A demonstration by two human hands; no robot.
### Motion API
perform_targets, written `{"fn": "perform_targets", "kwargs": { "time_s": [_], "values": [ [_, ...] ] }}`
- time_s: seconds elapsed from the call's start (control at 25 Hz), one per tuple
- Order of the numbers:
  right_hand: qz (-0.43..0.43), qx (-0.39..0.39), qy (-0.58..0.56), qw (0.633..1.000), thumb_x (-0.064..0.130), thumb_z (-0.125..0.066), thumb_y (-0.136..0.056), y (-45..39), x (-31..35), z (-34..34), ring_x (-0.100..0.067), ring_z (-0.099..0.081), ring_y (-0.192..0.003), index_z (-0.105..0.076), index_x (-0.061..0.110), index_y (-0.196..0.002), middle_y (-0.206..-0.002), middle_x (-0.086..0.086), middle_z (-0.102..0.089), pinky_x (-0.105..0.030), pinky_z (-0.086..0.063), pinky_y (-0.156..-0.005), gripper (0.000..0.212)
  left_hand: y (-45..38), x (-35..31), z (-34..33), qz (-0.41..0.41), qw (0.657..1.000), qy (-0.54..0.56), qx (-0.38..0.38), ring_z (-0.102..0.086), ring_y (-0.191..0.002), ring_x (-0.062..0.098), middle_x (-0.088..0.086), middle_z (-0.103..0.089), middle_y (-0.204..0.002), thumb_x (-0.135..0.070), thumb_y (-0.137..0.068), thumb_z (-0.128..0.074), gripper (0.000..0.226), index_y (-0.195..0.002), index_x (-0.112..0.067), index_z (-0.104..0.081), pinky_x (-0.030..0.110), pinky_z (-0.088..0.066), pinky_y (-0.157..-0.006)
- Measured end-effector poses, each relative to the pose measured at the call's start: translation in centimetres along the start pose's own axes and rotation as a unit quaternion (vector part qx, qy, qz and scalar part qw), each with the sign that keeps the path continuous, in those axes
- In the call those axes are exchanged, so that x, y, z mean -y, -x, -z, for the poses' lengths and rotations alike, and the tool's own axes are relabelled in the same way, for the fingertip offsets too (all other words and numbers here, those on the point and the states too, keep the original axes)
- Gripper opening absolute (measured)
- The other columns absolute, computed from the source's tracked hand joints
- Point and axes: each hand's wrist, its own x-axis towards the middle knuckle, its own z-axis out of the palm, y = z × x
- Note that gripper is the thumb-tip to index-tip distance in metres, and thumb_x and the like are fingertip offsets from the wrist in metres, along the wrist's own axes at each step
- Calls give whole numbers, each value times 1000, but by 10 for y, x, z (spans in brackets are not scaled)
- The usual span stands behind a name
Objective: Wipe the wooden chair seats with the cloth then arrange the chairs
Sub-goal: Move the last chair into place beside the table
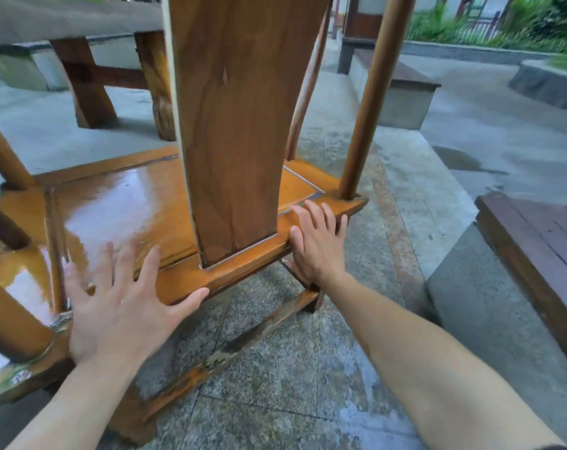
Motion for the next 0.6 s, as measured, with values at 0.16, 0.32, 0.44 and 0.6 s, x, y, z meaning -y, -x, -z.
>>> {"fn": "perform_targets", "kwargs": {
  "time_s": [0.16,0.32,0.44,0.6],
  "values": [
    [34,-45,-39,998,45,-26,-95,-9,-11,-14,-28,-21,-148,-41,31,-140,-155,1,-35,-67,-3,-117,48,-8,7,-21,-19,998,45,-26,-26,-147,41,17,-36,-156,-97,-70,-27,111,-141,-15,-52,69,-22,-116],
    [22,-122,-123,985,46,-42,-92,-19,-26,-20,-30,-32,-141,-42,22,-141,-150,-6,-38,-57,-15,-118,55,-8,8,-31,-33,995,8,-96,-29,-143,40,18,-38,-151,-86,-75,-42,96,-133,-10,-56,67,-29,-111],
    [-67,-232,-211,947,46,-50,-87,-40,-53,-12,-32,-42,-131,-49,10,-127,-136,-14,-47,-42,-26,-109,54,-3,-1,-17,-38,995,-12,-89,-33,-143,43,20,-40,-150,-85,-75,-41,97,-133,-9,-57,69,-25,-112],
    [-291,-227,-328,870,60,-53,-73,-70,-57,-1,-38,-39,-131,-44,6,-133,-140,-19,-43,-52,-30,-106,81,3,-14,5,-4,998,-50,-25,-39,-142,42,18,-42,-152,-87,-73,-34,102,-138,-11,-56,67,-12,-117]
  ]
}}
